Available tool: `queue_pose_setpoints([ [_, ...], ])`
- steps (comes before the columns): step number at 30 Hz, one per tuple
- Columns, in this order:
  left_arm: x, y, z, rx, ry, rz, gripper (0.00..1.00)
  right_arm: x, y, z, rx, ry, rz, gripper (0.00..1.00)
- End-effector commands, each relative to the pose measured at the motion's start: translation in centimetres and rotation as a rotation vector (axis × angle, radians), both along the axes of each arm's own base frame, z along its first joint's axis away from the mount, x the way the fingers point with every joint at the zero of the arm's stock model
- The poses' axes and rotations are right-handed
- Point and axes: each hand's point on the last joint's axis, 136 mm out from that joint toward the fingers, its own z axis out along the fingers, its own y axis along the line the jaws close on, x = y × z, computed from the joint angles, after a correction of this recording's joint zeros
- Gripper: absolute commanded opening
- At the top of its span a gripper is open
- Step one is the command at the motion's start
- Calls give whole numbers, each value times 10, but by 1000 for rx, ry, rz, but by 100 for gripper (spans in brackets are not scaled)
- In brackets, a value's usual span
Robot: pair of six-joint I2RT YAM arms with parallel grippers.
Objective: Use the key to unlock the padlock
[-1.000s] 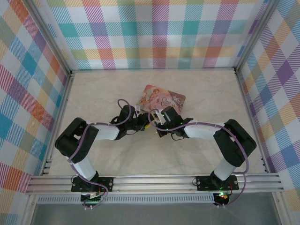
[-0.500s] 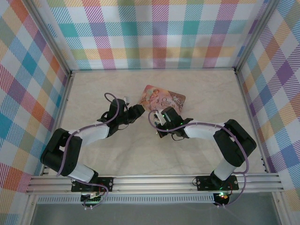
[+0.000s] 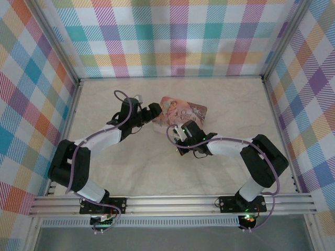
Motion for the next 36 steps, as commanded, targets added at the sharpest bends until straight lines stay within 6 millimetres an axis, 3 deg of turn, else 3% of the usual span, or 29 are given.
queue_pose_setpoints([
  [1,5,1,-15,45,33,-31,87,-7,-3,7,-12,-17,37,0],
  [10,4,-11,-34,3,87,-72,78,-11,-9,7,-78,-21,87,0],
  [36,-1,-19,-30,-30,101,-114,75,-15,-14,17,-177,-57,224,0],
])
